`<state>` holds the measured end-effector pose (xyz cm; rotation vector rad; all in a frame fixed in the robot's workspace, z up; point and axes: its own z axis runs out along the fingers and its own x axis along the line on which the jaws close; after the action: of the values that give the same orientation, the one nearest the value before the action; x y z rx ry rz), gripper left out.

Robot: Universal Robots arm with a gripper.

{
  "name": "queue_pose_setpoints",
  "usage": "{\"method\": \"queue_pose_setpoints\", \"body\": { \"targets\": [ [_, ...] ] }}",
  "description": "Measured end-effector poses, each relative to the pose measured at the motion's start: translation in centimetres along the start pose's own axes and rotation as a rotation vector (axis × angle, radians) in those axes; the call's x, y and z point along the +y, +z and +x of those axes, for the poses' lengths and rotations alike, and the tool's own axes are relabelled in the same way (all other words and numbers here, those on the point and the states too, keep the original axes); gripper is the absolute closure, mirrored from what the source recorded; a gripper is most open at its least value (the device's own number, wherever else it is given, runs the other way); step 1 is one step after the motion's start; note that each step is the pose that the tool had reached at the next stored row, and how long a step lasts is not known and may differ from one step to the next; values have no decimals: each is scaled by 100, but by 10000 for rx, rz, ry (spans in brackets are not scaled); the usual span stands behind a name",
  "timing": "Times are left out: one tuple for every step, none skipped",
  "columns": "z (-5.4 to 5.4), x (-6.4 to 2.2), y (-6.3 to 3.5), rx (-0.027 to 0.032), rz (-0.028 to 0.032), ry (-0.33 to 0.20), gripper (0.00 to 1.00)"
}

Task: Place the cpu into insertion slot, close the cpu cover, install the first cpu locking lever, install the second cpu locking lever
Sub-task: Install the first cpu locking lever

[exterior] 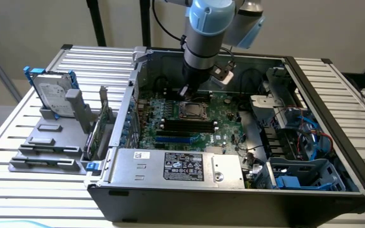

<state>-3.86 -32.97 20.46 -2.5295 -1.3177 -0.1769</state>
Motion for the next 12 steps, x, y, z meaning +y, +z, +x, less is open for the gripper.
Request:
{"method": "queue_pose_setpoints", "body": {
  "targets": [
    [4,5,0,0,0,0,89],
    [9,12,0,0,0,-2,89],
    [15,21,0,-1,1,-4,89],
    [21,29,1,-1,2,-7,89],
    [26,38,2,-1,3,-11,89],
    [33,48,2,-2,4,-16,89],
    [40,58,4,-4,6,-23,89],
    [45,67,5,-7,7,-30,89],
    [50,76,7,-9,9,-36,89],
    [55,84,11,-8,11,-44,89],
    [59,91,14,-10,13,-53,89],
    [62,99,18,-12,14,-64,89]
  ]
}}
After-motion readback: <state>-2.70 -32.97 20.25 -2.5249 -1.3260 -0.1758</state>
